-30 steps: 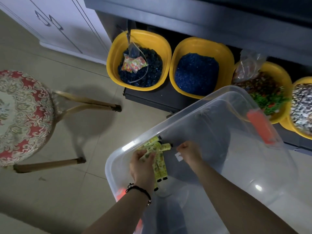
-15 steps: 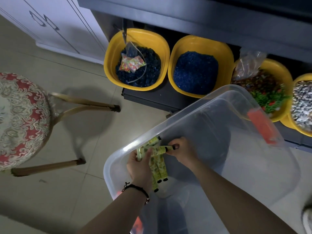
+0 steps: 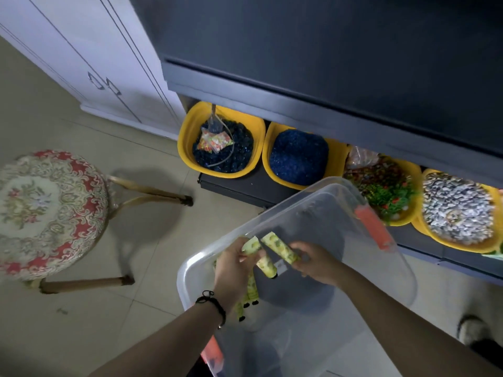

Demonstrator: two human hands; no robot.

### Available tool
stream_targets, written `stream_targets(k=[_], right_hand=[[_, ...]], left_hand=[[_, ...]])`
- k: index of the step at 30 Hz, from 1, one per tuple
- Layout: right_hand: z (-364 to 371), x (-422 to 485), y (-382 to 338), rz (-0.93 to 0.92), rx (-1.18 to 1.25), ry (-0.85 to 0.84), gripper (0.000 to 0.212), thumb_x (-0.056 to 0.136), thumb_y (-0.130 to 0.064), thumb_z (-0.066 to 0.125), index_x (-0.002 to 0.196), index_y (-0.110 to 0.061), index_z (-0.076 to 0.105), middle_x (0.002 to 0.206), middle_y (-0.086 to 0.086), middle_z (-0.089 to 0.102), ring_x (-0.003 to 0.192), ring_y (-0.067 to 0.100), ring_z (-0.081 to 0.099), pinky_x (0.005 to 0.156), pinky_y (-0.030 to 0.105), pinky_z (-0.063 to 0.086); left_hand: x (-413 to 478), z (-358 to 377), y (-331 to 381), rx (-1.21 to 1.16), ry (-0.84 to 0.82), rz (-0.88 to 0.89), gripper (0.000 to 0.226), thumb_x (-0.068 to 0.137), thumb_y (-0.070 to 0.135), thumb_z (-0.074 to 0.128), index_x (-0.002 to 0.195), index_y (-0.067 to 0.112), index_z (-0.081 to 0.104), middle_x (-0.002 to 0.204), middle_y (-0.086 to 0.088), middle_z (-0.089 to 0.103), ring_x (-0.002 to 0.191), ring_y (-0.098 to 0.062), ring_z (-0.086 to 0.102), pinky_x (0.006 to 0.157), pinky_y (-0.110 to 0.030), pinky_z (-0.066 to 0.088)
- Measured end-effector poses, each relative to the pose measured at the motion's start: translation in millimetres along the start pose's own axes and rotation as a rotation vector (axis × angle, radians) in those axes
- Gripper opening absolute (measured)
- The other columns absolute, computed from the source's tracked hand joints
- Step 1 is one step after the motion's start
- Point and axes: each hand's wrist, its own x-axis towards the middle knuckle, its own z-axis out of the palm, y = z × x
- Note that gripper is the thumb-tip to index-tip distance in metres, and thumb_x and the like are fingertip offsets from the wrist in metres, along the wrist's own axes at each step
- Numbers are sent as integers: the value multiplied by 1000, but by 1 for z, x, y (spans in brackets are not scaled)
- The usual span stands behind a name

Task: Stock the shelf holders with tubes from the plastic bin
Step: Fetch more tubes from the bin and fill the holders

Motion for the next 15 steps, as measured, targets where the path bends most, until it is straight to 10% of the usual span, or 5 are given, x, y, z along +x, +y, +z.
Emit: stream_targets(k=[15], right_hand=[[-145,-262,-237,-532,-146,345,16,87,-19,59,93,-33,52,90,1,70,60,16,69,60,29,55]], left_hand=[[-118,-116,315,559,-208,687,20,95,36,51,97,19,59,85,7,62,76,-5,57,73,-22,45]])
